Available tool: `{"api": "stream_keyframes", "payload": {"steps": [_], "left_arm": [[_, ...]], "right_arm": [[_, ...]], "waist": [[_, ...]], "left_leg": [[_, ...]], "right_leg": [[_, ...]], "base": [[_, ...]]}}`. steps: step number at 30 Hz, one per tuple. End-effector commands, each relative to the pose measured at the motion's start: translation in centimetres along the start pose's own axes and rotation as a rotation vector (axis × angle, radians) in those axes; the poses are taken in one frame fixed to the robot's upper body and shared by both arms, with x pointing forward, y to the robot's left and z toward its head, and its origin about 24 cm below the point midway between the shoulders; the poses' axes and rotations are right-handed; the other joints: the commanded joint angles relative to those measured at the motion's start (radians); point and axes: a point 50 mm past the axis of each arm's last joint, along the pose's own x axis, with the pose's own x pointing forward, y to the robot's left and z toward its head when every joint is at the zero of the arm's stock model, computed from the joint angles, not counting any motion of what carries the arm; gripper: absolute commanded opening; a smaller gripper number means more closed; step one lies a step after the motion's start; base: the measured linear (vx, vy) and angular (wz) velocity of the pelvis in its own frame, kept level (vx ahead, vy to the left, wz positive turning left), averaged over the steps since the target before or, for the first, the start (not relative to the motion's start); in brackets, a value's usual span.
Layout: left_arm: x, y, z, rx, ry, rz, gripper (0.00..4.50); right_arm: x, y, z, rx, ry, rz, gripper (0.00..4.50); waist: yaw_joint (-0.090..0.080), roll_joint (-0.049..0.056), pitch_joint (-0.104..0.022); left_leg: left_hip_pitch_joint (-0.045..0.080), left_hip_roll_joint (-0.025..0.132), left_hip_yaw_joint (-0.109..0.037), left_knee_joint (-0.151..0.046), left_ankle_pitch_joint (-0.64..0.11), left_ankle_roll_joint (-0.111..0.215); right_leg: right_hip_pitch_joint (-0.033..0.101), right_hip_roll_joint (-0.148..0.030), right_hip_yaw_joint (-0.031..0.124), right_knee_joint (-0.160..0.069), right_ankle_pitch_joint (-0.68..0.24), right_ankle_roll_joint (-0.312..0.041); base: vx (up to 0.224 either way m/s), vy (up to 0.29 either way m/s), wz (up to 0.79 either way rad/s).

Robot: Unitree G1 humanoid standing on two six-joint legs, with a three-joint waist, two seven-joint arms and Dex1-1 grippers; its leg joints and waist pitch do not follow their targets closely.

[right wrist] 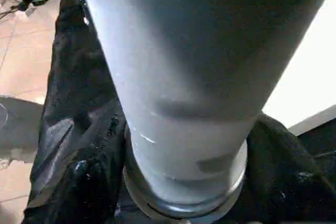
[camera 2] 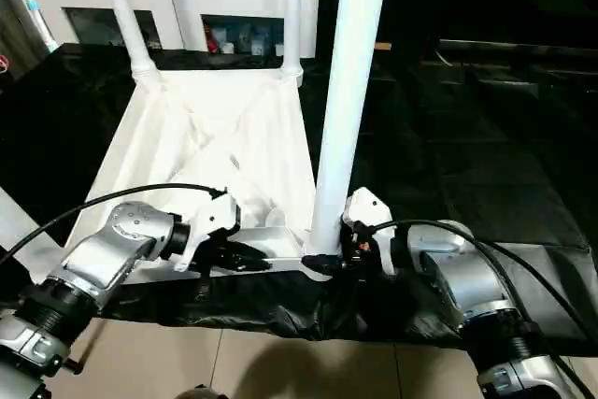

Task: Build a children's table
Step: Rotate leg to tighten

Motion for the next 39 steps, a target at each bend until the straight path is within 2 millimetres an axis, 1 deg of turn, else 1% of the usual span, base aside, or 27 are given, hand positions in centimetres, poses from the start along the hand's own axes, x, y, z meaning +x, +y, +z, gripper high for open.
{"api": "stream_keyframes", "payload": {"steps": [1, 3, 4, 6, 7, 9, 10, 11, 13, 14, 15, 17, 18, 19, 20, 21, 22, 24, 26, 28, 29, 30, 31, 32, 33, 35, 39], "left_arm": [[-0.3, 0.7, -0.1, -0.025, 0.017, 0.052, 0.00], [0.2, 1.4, 0.4, -0.037, -0.012, 0.140, 0.00], [0.4, 1.8, 0.6, -0.047, -0.024, 0.178, 0.00], [0.9, 2.2, 0.9, -0.056, -0.031, 0.238, 0.00], [1.3, 2.3, 1.1, -0.059, -0.031, 0.261, 0.00], [2.0, 2.5, 1.5, -0.063, -0.036, 0.311, 0.00], [2.4, 2.5, 1.7, -0.066, -0.041, 0.328, 0.00], [2.9, 2.5, 2.0, -0.067, -0.045, 0.344, 0.00], [4.3, 2.3, 2.5, -0.071, -0.053, 0.373, 0.00], [4.3, 2.3, 2.5, -0.071, -0.053, 0.373, 0.00], [5.0, 2.1, 2.8, -0.070, -0.059, 0.381, 0.00], [6.2, 1.5, 3.4, -0.069, -0.080, 0.357, 0.00], [6.5, 1.4, 3.6, -0.067, -0.084, 0.355, 0.00], [6.8, 1.4, 3.8, -0.054, -0.089, 0.355, 0.00], [6.8, 1.4, 3.8, -0.054, -0.089, 0.355, 0.00], [6.8, 1.3, 3.8, -0.038, -0.090, 0.351, 0.00], [6.7, 1.3, 3.8, -0.020, -0.090, 0.342, 0.00], [6.3, 1.3, 3.5, 0.004, -0.083, 0.329, 0.00], [6.1, 1.3, 3.4, 0.014, -0.081, 0.324, 0.00], [5.5, 1.2, 3.0, 0.018, -0.084, 0.294, 0.00], [5.0, 1.1, 2.7, 0.025, -0.084, 0.263, 0.00], [5.0, 1.1, 2.7, 0.025, -0.084, 0.263, 0.00], [4.4, 0.9, 2.4, 0.039, -0.084, 0.225, 0.00], [4.3, 0.9, 2.3, 0.042, -0.084, 0.218, 0.00], [3.8, 0.8, 2.1, 0.048, -0.081, 0.195, 0.00], [3.2, 0.7, 1.8, 0.062, -0.077, 0.155, 0.00], [2.3, 0.4, 1.5, 0.088, -0.071, 0.081, 0.00]], "right_arm": [[0.5, 0.0, 0.1, 0.021, -0.034, 0.000, 2.76], [1.4, 0.4, -0.1, 0.028, -0.059, -0.036, 2.76], [1.9, 0.4, -0.2, 0.033, -0.070, -0.072, 2.76], [3.0, 0.3, -0.4, 0.052, -0.085, -0.151, 2.75], [3.7, 0.0, -0.6, 0.071, -0.091, -0.227, 2.75], [4.9, -0.3, -0.7, 0.116, -0.099, -0.336, 2.75], [5.5, -0.3, -0.7, 0.118, -0.098, -0.373, 2.75], [6.1, -0.5, -0.7, 0.131, -0.094, -0.417, 2.74], [7.5, -0.8, -0.4, 0.171, -0.091, -0.519, 2.74], [7.5, -0.8, -0.4, 0.171, -0.091, -0.519, 2.74], [8.3, -0.8, 0.0, 0.199, -0.108, -0.541, 2.74], [9.7, -0.5, 0.9, 0.222, -0.152, -0.546, 2.74], [10.0, -0.3, 1.2, 0.220, -0.164, -0.537, 2.74], [10.7, 0.1, 1.8, 0.194, -0.185, -0.499, 2.74], [10.7, 0.1, 1.8, 0.194, -0.185, -0.499, 2.74], [10.9, 0.4, 2.0, 0.184, -0.196, -0.467, 3.09], [10.8, 0.6, 2.0, 0.186, -0.208, -0.436, 3.09], [10.3, 0.7, 1.9, 0.180, -0.210, -0.403, 3.47], [10.1, 0.7, 1.8, 0.172, -0.206, -0.397, 3.50], [9.0, 0.7, 1.2, 0.121, -0.171, -0.372, 3.80], [8.2, 0.6, 0.9, 0.100, -0.159, -0.342, 3.80], [8.2, 0.6, 0.9, 0.100, -0.159, -0.342, 3.80], [7.1, 0.6, 0.7, 0.090, -0.153, -0.308, 3.80], [6.9, 0.6, 0.6, 0.089, -0.152, -0.302, 3.80], [6.1, 0.5, 0.5, 0.091, -0.154, -0.270, 3.80], [5.0, 0.5, 0.4, 0.067, -0.142, -0.217, 3.80], [3.3, 0.7, 0.4, 0.031, -0.119, -0.114, 3.80]], "waist": [[0.004, -0.012, -0.054], [0.004, -0.013, -0.053], [0.002, -0.013, -0.052], [0.003, -0.012, -0.052], [-0.004, -0.013, -0.050], [-0.009, -0.010, -0.048], [-0.012, -0.011, -0.048], [-0.014, -0.009, -0.048], [-0.024, -0.008, -0.048], [-0.024, -0.008, -0.048], [-0.028, -0.008, -0.049], [-0.030, -0.006, -0.050], [-0.030, -0.005, -0.050], [-0.030, -0.007, -0.051], [-0.030, -0.007, -0.051], [-0.028, -0.006, -0.052], [-0.028, -0.010, -0.054], [-0.026, -0.008, -0.053], [-0.024, -0.010, -0.054], [-0.022, -0.011, -0.055], [-0.022, -0.010, -0.055], [-0.019, -0.010, -0.057], [-0.020, -0.010, -0.056], [-0.020, -0.010, -0.056], [-0.019, -0.011, -0.057], [-0.017, -0.007, -0.057], [-0.010, -0.007, -0.055]], "left_leg": [[0.008, 0.038, -0.012, -0.074, -0.279, 0.028], [0.011, 0.037, -0.011, -0.073, -0.294, 0.022], [0.013, 0.037, -0.011, -0.075, -0.307, 0.013], [0.013, 0.034, -0.013, -0.075, -0.310, 0.007], [0.007, 0.034, -0.017, -0.079, -0.314, -0.003], [0.006, 0.032, -0.021, -0.082, -0.336, -0.014], [0.008, 0.031, -0.022, -0.083, -0.342, -0.017], [0.012, 0.032, -0.023, -0.082, -0.356, -0.021], [0.017, 0.031, -0.022, -0.082, -0.365, -0.026], [0.017, 0.031, -0.022, -0.082, -0.365, -0.026], [0.017, 0.030, -0.021, -0.082, -0.372, -0.021], [0.015, 0.031, -0.022, -0.083, -0.371, -0.016], [0.016, 0.031, -0.022, -0.083, -0.368, -0.016], [0.013, 0.032, -0.021, -0.084, -0.361, -0.013], [0.013, 0.032, -0.021, -0.084, -0.361, -0.013], [0.014, 0.032, -0.019, -0.084, -0.357, -0.008], [0.012, 0.032, -0.017, -0.084, -0.341, -0.003], [0.009, 0.032, -0.016, -0.085, -0.325, 0.004], [0.007, 0.031, -0.016, -0.084, -0.310, 0.011], [0.005, 0.032, -0.015, -0.083, -0.296, 0.015], [0.006, 0.034, -0.016, -0.084, -0.289, 0.018], [0.005, 0.035, -0.015, -0.081, -0.278, 0.021], [0.005, 0.037, -0.014, -0.083, -0.275, 0.026], [0.005, 0.037, -0.014, -0.083, -0.275, 0.026], [0.004, 0.036, -0.013, -0.080, -0.270, 0.032], [0.005, 0.036, -0.013, -0.080, -0.267, 0.041], [0.007, 0.039, -0.011, -0.080, -0.272, 0.044]], "right_leg": [[0.044, -0.065, 0.046, -0.075, -0.327, -0.180], [0.041, -0.067, 0.047, -0.080, -0.358, -0.174], [0.039, -0.067, 0.046, -0.086, -0.393, -0.162], [0.039, -0.069, 0.045, -0.088, -0.415, -0.153], [0.042, -0.070, 0.042, -0.089, -0.449, -0.132], [0.041, -0.071, 0.038, -0.096, -0.511, -0.105], [0.040, -0.071, 0.037, -0.099, -0.524, -0.099], [0.037, -0.071, 0.036, -0.102, -0.537, -0.092], [0.031, -0.069, 0.038, -0.102, -0.509, -0.104], [0.031, -0.069, 0.038, -0.102, -0.509, -0.104], [0.032, -0.068, 0.038, -0.103, -0.505, -0.103], [0.032, -0.069, 0.039, -0.104, -0.491, -0.106], [0.032, -0.068, 0.040, -0.103, -0.481, -0.108], [0.034, -0.066, 0.041, -0.098, -0.436, -0.117], [0.034, -0.066, 0.041, -0.098, -0.436, -0.117], [0.034, -0.064, 0.044, -0.094, -0.400, -0.127], [0.038, -0.065, 0.044, -0.092, -0.376, -0.132], [0.040, -0.065, 0.045, -0.091, -0.364, -0.134], [0.042, -0.065, 0.045, -0.090, -0.358, -0.130], [0.044, -0.066, 0.045, -0.089, -0.353, -0.130], [0.044, -0.066, 0.045, -0.088, -0.342, -0.135], [0.046, -0.065, 0.046, -0.083, -0.315, -0.141], [0.045, -0.064, 0.046, -0.082, -0.293, -0.149], [0.045, -0.064, 0.046, -0.082, -0.293, -0.149], [0.047, -0.064, 0.047, -0.079, -0.274, -0.156], [0.047, -0.064, 0.046, -0.078, -0.266, -0.166], [0.045, -0.064, 0.046, -0.079, -0.275, -0.174]], "base": [[0.000, 0.000, 0.00], [0.000, 0.000, 0.00], [0.000, 0.000, 0.00], [0.000, 0.000, 0.00], [0.000, 0.000, 0.00], [0.000, 0.000, 0.00], [0.000, 0.000, 0.00], [0.000, 0.000, 0.00], [0.000, 0.000, 0.00], [0.000, 0.000, 0.00], [0.000, 0.000, 0.00], [0.000, 0.000, 0.00], [0.000, 0.000, 0.00], [0.000, 0.000, 0.00], [0.000, 0.000, 0.00], [0.000, 0.000, 0.00], [0.000, 0.000, 0.00], [0.000, 0.000, 0.00], [0.000, 0.000, 0.00], [0.000, 0.000, 0.00], [0.000, 0.000, 0.00], [0.000, 0.000, 0.00], [0.000, 0.000, 0.00], [0.000, 0.000, 0.00], [0.000, 0.000, 0.00], [0.000, 0.000, 0.00], [0.000, 0.000, 0.00]]}}
